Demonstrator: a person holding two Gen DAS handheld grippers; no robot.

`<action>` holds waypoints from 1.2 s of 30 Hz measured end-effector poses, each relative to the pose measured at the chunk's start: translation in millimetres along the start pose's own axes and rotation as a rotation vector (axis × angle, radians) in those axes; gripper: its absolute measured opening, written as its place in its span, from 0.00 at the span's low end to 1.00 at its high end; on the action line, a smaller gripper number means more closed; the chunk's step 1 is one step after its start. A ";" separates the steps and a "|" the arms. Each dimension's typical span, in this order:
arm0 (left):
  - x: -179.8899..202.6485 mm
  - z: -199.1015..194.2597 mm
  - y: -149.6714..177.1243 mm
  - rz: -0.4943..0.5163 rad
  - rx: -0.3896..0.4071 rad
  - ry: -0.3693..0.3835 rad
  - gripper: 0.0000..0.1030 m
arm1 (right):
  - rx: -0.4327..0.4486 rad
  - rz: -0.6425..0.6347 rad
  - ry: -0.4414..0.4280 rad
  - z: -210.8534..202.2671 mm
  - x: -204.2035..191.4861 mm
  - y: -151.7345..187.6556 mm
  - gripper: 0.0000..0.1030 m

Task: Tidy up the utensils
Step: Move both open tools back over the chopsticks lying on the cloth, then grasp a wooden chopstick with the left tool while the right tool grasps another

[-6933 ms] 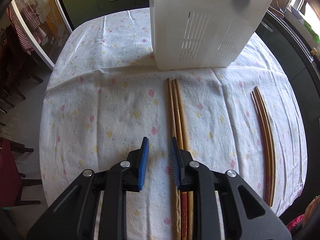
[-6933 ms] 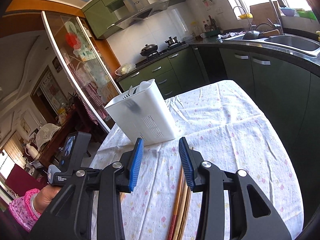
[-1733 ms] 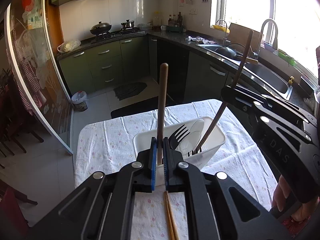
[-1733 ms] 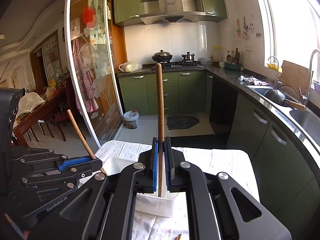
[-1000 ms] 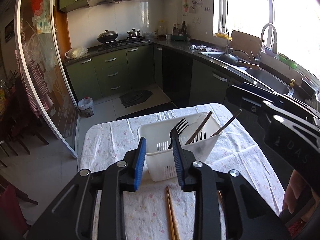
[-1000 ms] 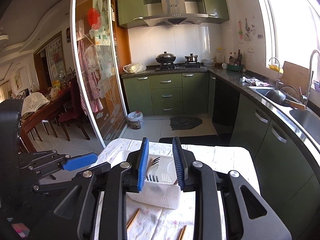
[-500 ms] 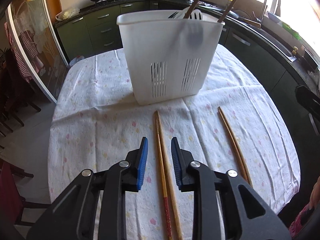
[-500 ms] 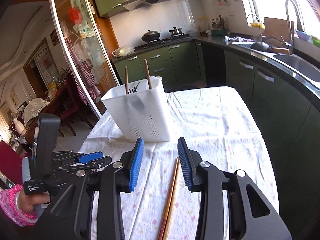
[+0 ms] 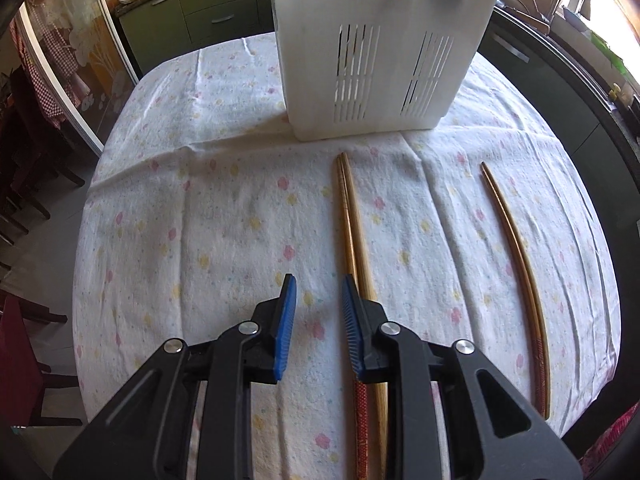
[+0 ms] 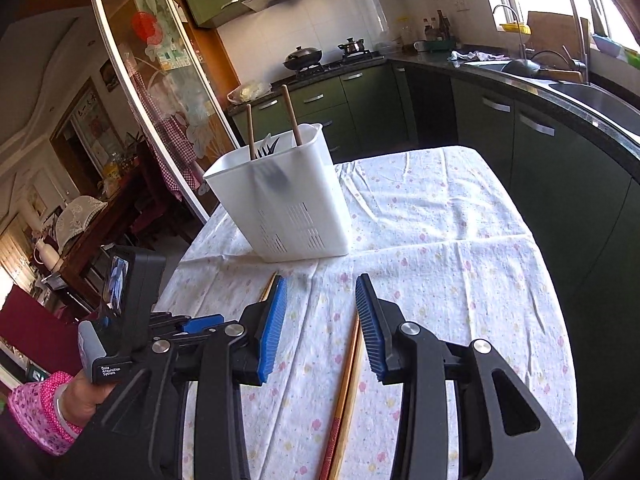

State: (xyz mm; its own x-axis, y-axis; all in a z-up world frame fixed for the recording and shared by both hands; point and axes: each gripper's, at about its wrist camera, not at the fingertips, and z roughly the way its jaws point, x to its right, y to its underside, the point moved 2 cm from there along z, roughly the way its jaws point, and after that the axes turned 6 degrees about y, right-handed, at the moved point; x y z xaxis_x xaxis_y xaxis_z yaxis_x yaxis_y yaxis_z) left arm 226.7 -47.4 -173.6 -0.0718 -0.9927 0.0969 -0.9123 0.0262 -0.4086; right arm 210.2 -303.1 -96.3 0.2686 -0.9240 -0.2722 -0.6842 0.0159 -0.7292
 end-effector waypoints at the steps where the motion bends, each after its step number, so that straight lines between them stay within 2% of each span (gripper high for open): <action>1: 0.1 0.5 0.4 -0.002 -0.002 0.002 0.22 | -0.001 0.001 -0.002 0.5 -1.8 -2.4 0.36; 12: 1.4 -5.3 -1.6 -0.001 -0.005 0.033 0.22 | -0.004 -0.003 -0.017 2.3 -6.8 -6.2 0.36; 21: 1.6 6.9 0.2 0.008 -0.046 0.049 0.22 | -0.015 -0.007 -0.019 4.0 -6.4 -5.2 0.36; 25: 2.6 9.8 -0.2 0.038 -0.041 -0.002 0.22 | -0.063 -0.033 -0.008 15.8 -7.3 -0.8 0.36; 29: -4.8 7.6 0.8 0.037 -0.035 -0.045 0.21 | -0.160 -0.119 0.013 41.6 -16.3 14.1 0.36; 32: -8.5 5.9 4.2 0.042 -0.029 -0.048 0.20 | -0.232 -0.193 0.056 67.4 -25.3 32.0 0.36; 36: -4.6 3.8 9.1 0.063 -0.030 -0.029 0.20 | -0.282 -0.191 0.067 96.1 -27.1 46.3 0.36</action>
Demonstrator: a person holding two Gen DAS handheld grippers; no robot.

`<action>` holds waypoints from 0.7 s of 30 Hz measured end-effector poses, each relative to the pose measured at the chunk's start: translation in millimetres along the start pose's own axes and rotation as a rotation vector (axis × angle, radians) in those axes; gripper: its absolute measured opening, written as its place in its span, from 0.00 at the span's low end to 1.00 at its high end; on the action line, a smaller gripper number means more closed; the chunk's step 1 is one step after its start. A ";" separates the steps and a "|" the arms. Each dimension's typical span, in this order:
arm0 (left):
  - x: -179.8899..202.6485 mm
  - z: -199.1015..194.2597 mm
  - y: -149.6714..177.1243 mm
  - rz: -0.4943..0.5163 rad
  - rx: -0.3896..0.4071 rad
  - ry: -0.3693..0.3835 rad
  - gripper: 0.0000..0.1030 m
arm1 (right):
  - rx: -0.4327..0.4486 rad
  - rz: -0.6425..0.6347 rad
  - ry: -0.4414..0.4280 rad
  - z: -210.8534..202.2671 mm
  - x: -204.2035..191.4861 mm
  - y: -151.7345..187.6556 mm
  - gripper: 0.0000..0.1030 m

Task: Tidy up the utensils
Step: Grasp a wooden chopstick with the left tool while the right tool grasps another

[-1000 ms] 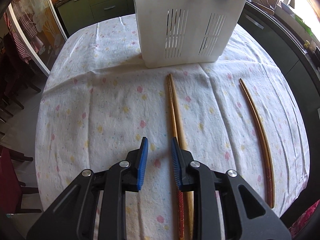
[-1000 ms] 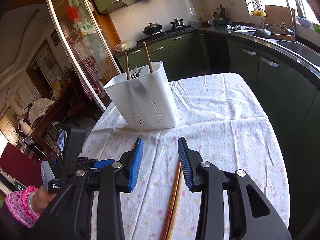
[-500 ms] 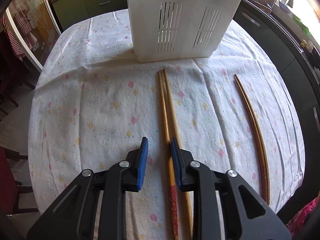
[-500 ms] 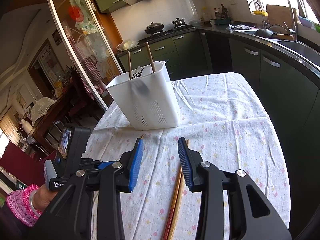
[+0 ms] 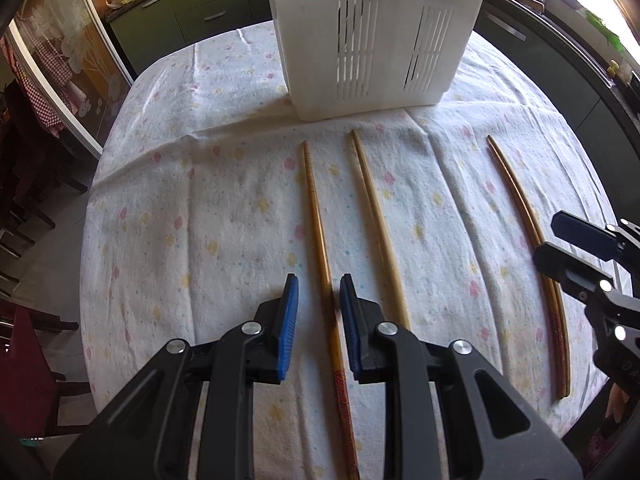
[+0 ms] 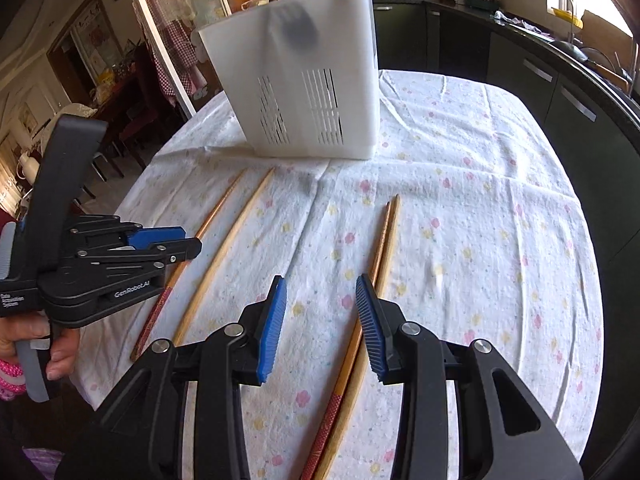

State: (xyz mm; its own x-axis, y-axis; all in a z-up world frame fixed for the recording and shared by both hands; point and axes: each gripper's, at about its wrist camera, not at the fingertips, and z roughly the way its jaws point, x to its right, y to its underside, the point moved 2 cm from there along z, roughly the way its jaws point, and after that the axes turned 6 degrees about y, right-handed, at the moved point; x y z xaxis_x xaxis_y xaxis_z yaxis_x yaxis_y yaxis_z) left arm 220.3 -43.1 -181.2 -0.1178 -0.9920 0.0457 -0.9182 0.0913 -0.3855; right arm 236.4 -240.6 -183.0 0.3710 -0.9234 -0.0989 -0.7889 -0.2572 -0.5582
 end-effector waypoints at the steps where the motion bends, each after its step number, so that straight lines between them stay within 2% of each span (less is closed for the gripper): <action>1: 1.6 -0.5 0.8 0.008 0.001 0.001 0.20 | -0.006 0.010 0.002 4.9 0.9 0.1 0.36; 12: 6.1 -0.7 1.4 0.014 0.016 0.026 0.20 | -0.016 0.045 0.052 24.7 8.4 -9.7 0.36; 15: 3.7 1.0 -1.8 0.014 0.020 0.027 0.20 | -0.047 0.038 0.099 31.2 4.6 -11.7 0.38; 21: 2.1 2.2 -3.9 0.016 0.017 0.037 0.20 | -0.089 0.058 0.112 33.8 7.5 -15.1 0.38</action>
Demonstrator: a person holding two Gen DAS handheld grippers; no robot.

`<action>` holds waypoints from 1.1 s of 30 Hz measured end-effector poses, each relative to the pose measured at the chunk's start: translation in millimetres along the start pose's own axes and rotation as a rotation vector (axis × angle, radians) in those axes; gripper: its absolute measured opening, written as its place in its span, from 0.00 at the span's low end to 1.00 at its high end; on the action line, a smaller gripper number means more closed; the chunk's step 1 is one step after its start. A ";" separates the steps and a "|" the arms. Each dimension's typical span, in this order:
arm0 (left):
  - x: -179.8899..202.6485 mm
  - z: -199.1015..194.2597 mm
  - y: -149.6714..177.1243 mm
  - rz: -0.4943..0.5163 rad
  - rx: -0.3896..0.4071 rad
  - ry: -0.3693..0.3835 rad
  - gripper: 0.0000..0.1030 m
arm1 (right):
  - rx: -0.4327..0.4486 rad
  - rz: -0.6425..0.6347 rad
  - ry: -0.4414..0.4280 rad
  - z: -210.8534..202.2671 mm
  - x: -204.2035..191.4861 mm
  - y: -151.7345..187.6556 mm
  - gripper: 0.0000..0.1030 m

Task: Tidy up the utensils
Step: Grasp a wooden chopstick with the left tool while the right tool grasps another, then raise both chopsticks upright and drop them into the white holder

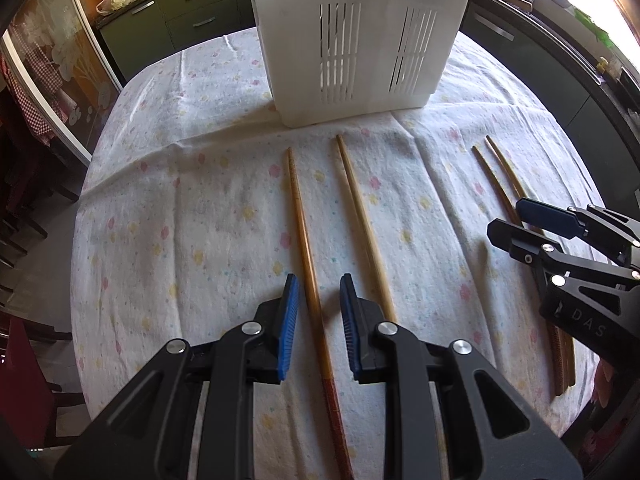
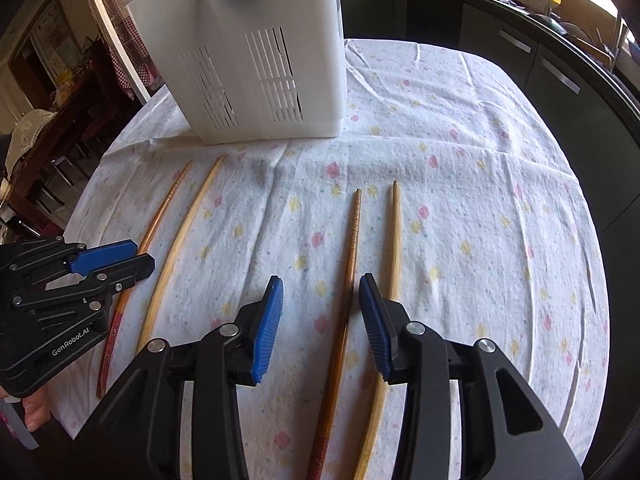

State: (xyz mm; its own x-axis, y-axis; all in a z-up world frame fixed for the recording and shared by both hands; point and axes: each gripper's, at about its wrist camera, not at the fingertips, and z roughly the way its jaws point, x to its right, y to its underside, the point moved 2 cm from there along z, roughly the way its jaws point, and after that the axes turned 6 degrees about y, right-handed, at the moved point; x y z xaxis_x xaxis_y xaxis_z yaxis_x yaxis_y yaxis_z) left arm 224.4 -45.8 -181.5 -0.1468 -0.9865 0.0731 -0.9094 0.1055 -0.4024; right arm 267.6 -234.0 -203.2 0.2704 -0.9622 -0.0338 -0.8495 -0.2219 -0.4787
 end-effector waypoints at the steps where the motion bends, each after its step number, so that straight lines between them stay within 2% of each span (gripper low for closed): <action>1: -0.3 0.3 -0.7 -0.004 -0.001 0.005 0.20 | -0.007 -0.007 0.009 0.5 -1.1 -1.1 0.37; 5: -0.2 2.3 -4.1 -0.007 0.006 0.008 0.20 | -0.015 -0.016 0.032 4.9 -1.0 -4.9 0.27; 6: 0.4 2.5 -4.4 -0.005 0.011 0.007 0.20 | -0.015 -0.009 0.035 5.5 1.7 -6.0 0.20; 7: 0.4 2.9 -4.9 -0.002 0.016 0.005 0.20 | -0.012 0.001 0.046 6.6 4.9 -7.1 0.08; 9: 0.8 3.9 -6.3 0.003 0.027 0.003 0.20 | -0.011 0.025 0.013 6.1 12.5 -7.3 0.07; 12: 2.8 4.8 -7.1 0.013 0.036 0.003 0.08 | -0.003 0.045 -0.013 6.2 17.3 -6.1 0.07; 21: 3.3 -5.2 -5.2 0.018 0.054 -0.013 0.07 | 0.059 0.075 -0.091 -20.8 22.4 -4.6 0.07; 33: 6.7 -58.5 1.4 0.042 0.181 -0.042 0.07 | 0.195 0.096 -0.158 -94.2 32.0 1.1 0.07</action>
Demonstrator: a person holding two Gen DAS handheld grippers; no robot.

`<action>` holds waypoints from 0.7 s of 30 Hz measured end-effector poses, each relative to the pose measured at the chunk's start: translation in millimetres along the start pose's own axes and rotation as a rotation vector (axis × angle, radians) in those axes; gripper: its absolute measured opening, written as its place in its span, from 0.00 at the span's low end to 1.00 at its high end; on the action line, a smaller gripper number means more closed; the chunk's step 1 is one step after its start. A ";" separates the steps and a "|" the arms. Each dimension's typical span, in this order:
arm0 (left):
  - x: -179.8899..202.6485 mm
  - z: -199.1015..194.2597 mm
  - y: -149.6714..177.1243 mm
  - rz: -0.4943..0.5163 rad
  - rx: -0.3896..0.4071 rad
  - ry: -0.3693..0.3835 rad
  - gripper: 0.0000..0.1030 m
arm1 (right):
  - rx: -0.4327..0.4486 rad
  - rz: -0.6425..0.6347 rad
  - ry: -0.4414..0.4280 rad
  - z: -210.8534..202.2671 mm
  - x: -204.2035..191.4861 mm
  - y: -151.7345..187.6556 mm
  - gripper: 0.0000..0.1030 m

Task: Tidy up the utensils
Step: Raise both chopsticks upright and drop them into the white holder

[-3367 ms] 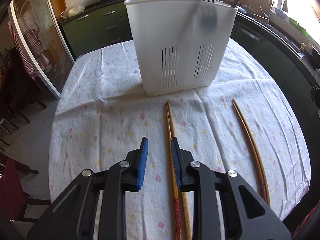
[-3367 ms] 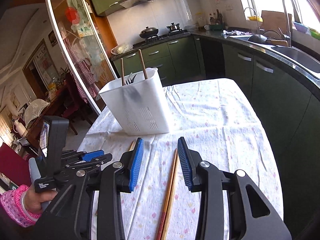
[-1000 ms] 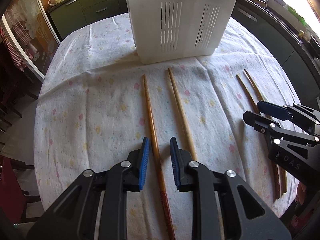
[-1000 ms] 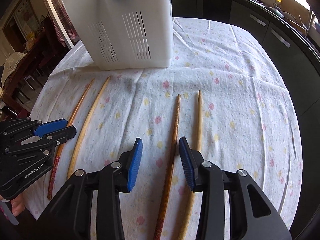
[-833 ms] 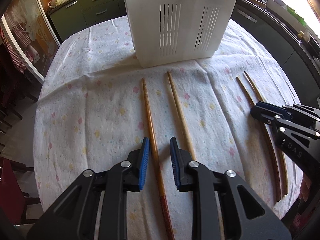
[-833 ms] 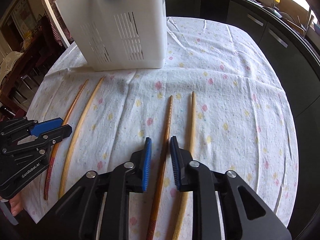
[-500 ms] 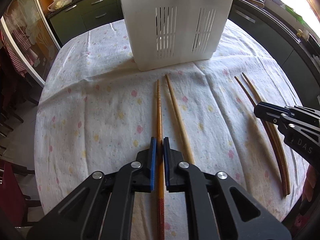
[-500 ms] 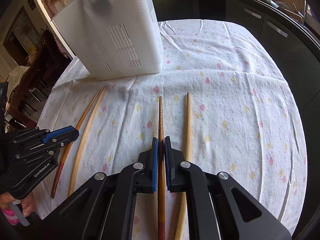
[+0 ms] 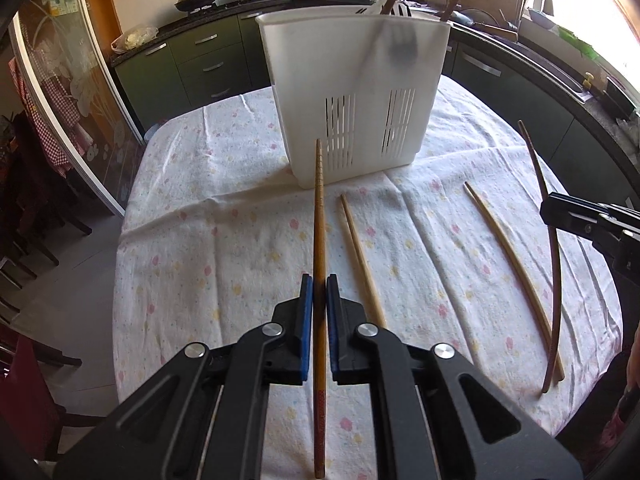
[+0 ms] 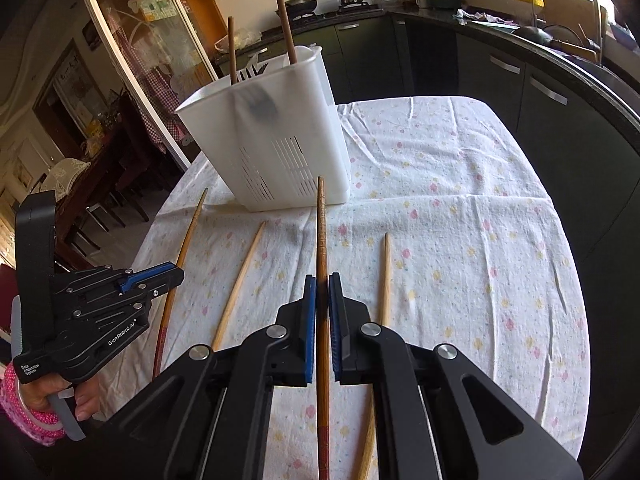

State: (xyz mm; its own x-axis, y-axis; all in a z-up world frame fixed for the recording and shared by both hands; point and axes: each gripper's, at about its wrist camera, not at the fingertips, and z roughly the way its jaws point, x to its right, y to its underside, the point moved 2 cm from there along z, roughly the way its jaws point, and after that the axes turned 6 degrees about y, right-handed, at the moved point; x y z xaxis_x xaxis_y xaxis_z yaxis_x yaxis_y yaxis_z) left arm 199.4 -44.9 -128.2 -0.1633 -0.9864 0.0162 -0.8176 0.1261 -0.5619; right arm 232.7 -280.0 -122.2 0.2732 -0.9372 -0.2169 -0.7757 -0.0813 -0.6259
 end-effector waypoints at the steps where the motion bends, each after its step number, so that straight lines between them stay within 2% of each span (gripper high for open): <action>1: -0.4 -5.5 0.1 0.001 0.013 -0.002 0.07 | 0.011 -0.001 -0.007 -6.6 -0.7 -0.3 0.07; 12: -0.5 -70.0 -7.3 0.006 0.169 -0.018 0.07 | 0.144 -0.033 -0.076 -66.9 -24.8 -13.8 0.07; 21: -4.0 -107.9 -39.5 -0.015 0.247 0.021 0.07 | 0.229 -0.110 -0.094 -100.8 -50.9 -61.8 0.07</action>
State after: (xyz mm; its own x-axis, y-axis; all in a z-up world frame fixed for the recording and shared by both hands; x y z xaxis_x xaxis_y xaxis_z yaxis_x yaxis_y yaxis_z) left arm 172.7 -34.6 -16.8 -0.1652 -0.9854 0.0418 -0.6604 0.0790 -0.7467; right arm 209.4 -261.4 3.0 0.4086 -0.8903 -0.2008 -0.5928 -0.0916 -0.8001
